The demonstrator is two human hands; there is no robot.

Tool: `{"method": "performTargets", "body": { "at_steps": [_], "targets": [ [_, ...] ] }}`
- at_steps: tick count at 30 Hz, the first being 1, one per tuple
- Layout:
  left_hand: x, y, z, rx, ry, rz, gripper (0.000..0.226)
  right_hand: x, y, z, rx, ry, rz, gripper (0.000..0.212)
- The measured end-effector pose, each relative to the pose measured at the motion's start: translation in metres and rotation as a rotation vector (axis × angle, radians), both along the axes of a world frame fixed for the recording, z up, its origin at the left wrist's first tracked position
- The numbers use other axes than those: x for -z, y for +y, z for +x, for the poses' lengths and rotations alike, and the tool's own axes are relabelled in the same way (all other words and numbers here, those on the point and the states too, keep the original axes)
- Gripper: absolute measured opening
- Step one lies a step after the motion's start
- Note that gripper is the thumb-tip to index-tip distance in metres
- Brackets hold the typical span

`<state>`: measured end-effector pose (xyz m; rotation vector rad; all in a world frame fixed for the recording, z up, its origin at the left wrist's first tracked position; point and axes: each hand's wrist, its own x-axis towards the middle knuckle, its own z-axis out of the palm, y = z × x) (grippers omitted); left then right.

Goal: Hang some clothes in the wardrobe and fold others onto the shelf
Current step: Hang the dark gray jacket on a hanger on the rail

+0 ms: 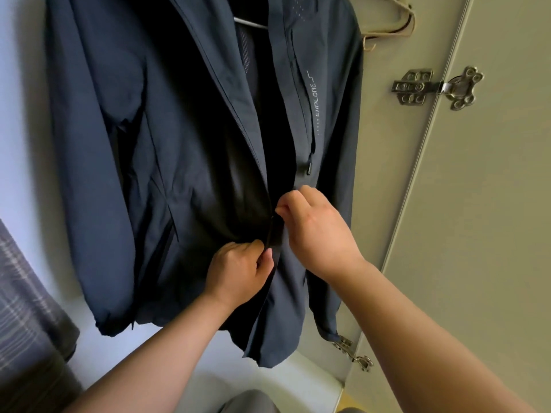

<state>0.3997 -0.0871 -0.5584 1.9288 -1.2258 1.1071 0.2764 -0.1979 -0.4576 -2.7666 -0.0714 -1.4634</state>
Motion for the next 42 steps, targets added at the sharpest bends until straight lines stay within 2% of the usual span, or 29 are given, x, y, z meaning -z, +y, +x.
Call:
{"method": "performTargets", "body": {
  "at_steps": [2, 4, 7, 11, 15, 17, 21, 30, 35, 39, 42],
  "targets": [
    [-0.012, -0.001, -0.003, 0.025, 0.042, -0.058, 0.036, 0.001, 0.001, 0.002, -0.026, -0.003, 0.011, 0.013],
    [-0.024, -0.006, -0.007, 0.007, 0.041, -0.091, 0.045, 0.000, -0.001, 0.004, -0.033, 0.001, 0.015, 0.011],
    [-0.032, -0.012, -0.009, -0.057, 0.047, -0.078, 0.055, -0.002, -0.001, 0.004, -0.033, 0.018, 0.006, 0.010],
    [-0.020, -0.013, -0.004, -0.061, -0.007, -0.059, 0.040, -0.010, -0.005, 0.005, -0.009, 0.015, -0.047, 0.019],
    [-0.022, -0.009, 0.005, -0.010, 0.020, -0.054, 0.038, -0.018, -0.005, 0.008, 0.012, -0.038, -0.022, 0.005],
    [-0.031, -0.008, 0.005, -0.012, 0.080, -0.065, 0.037, -0.015, 0.000, 0.010, -0.008, -0.036, -0.021, 0.004],
    [-0.059, -0.014, -0.003, -0.016, 0.201, -0.149, 0.038, -0.012, 0.006, 0.012, -0.041, -0.027, -0.018, 0.027],
    [-0.056, -0.022, 0.011, -0.050, -0.007, -0.156, 0.040, -0.048, -0.007, 0.014, 0.020, -0.090, -0.031, 0.009],
    [-0.062, -0.014, 0.013, -0.049, -0.023, -0.141, 0.041, -0.041, -0.007, 0.017, 0.018, -0.109, 0.005, 0.010],
    [-0.089, -0.018, 0.011, -0.085, 0.012, -0.207, 0.035, -0.042, -0.008, 0.019, -0.004, -0.098, 0.019, 0.011],
    [-0.092, -0.025, 0.015, -0.049, -0.084, -0.194, 0.033, -0.056, -0.011, 0.023, -0.006, -0.076, -0.036, 0.012]
  ]
}}
